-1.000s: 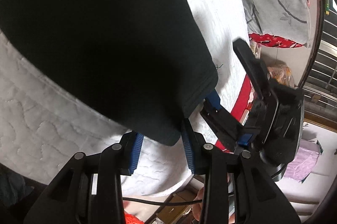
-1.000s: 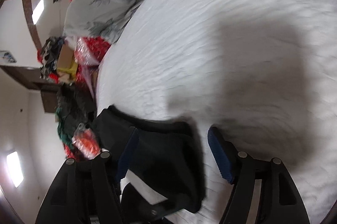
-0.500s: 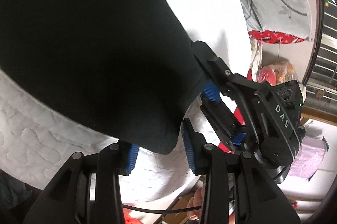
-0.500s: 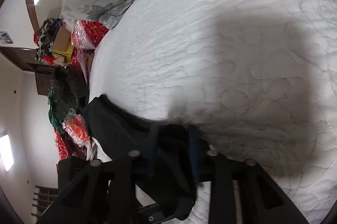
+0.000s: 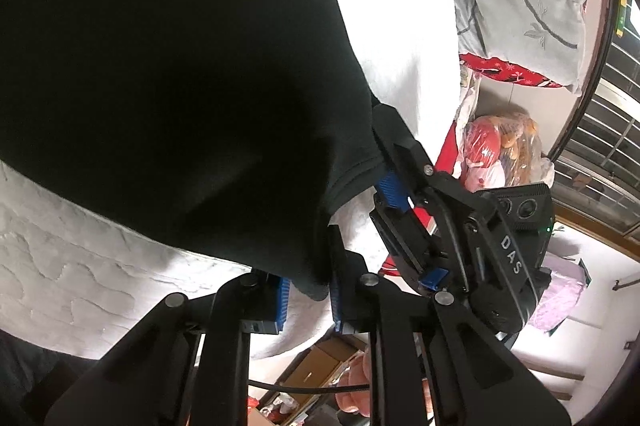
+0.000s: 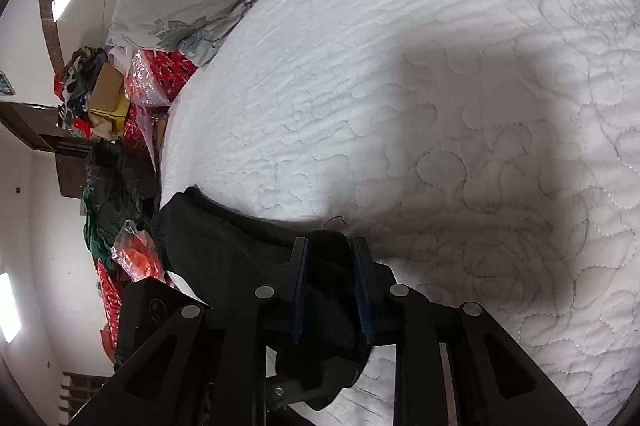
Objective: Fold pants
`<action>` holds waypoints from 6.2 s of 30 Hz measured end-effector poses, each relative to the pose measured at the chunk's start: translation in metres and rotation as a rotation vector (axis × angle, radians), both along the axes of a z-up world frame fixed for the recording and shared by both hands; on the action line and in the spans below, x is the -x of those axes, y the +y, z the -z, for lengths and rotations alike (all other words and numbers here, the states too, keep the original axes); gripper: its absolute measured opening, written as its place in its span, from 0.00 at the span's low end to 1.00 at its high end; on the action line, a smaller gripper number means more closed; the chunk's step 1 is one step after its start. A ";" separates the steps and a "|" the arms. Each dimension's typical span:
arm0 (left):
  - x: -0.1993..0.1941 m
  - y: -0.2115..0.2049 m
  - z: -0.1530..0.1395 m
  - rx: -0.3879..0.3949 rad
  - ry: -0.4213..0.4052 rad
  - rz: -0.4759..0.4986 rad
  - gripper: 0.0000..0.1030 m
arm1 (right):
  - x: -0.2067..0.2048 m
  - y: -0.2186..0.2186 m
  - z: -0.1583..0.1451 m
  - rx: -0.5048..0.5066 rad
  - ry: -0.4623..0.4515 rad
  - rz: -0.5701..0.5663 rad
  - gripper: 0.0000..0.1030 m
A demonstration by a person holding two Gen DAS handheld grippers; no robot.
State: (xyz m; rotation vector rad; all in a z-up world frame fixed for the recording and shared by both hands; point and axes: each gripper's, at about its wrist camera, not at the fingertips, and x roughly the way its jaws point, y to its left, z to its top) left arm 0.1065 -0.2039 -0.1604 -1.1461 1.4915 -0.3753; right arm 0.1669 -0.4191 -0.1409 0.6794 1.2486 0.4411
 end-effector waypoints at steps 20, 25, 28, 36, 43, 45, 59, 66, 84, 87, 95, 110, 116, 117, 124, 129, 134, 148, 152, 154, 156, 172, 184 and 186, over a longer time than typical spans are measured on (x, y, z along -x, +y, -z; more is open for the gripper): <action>-0.003 0.036 -0.034 0.108 -0.058 -0.032 0.12 | 0.020 0.025 -0.055 0.092 -0.106 0.024 0.17; -0.003 0.045 -0.039 0.127 -0.065 -0.051 0.12 | 0.023 0.038 -0.066 0.101 -0.118 0.027 0.17; 0.000 0.055 -0.043 0.141 -0.070 -0.060 0.12 | 0.023 0.049 -0.074 0.106 -0.124 0.023 0.17; 0.003 0.096 -0.055 0.165 -0.096 -0.111 0.13 | 0.017 0.082 -0.089 0.111 -0.141 -0.002 0.17; 0.005 0.148 -0.050 0.189 -0.081 -0.185 0.13 | 0.009 0.130 -0.090 0.091 -0.130 -0.033 0.17; 0.005 0.164 -0.044 0.190 -0.071 -0.211 0.13 | 0.005 0.150 -0.085 0.083 -0.120 -0.048 0.17; 0.013 0.260 -0.005 0.150 0.000 -0.326 0.14 | -0.022 0.262 -0.028 0.063 -0.015 -0.104 0.20; 0.016 0.281 -0.016 0.059 -0.053 -0.301 0.39 | -0.014 0.253 -0.046 0.040 -0.054 -0.074 0.31; -0.011 0.212 -0.068 -0.434 -0.293 0.086 0.57 | 0.085 0.141 0.009 -0.350 0.105 0.255 0.57; -0.027 0.195 -0.068 -0.452 -0.289 0.113 0.56 | 0.079 0.143 0.026 -0.413 0.153 0.336 0.57; -0.044 0.177 -0.071 -0.723 -0.386 0.245 0.20 | 0.088 0.142 0.006 -0.294 -0.014 0.382 0.10; -0.025 0.235 -0.067 -0.430 -0.302 0.161 0.33 | 0.109 0.122 0.000 -0.298 0.038 0.351 0.37; -0.019 0.236 -0.062 -0.376 -0.260 0.146 0.48 | 0.073 0.120 -0.033 -0.140 -0.111 0.317 0.49; -0.022 0.231 -0.061 -0.363 -0.252 0.150 0.48 | 0.065 0.124 -0.032 -0.125 -0.105 0.305 0.49; -0.033 0.213 -0.057 -0.338 -0.236 0.219 0.49 | 0.051 0.139 -0.032 -0.129 -0.107 0.239 0.49; -0.034 0.201 -0.055 -0.341 -0.244 0.250 0.58 | 0.044 0.143 -0.036 -0.012 -0.109 0.219 0.53; -0.040 0.192 -0.057 -0.374 -0.258 0.237 0.57 | 0.040 0.138 -0.025 0.054 -0.083 0.229 0.53; -0.070 0.181 -0.073 -0.531 -0.373 0.283 0.12 | 0.045 0.136 -0.020 0.029 -0.149 0.295 0.21; -0.070 0.185 -0.058 -0.524 -0.344 0.309 0.13 | 0.039 0.146 -0.005 0.099 -0.119 0.252 0.25; -0.066 0.193 -0.062 -0.494 -0.340 0.299 0.14 | 0.040 0.144 -0.005 0.096 -0.114 0.252 0.27; -0.062 0.204 -0.069 -0.485 -0.337 0.279 0.14 | 0.043 0.138 -0.013 0.074 -0.120 0.273 0.27; -0.031 0.176 -0.065 -0.644 -0.459 0.343 0.27 | 0.064 0.154 -0.001 0.040 -0.158 0.172 0.24; -0.044 0.187 -0.058 -0.579 -0.419 0.271 0.28 | 0.035 0.154 -0.015 0.074 -0.185 0.210 0.34; -0.040 0.186 -0.060 -0.599 -0.429 0.281 0.28 | 0.036 0.154 -0.008 0.078 -0.180 0.209 0.34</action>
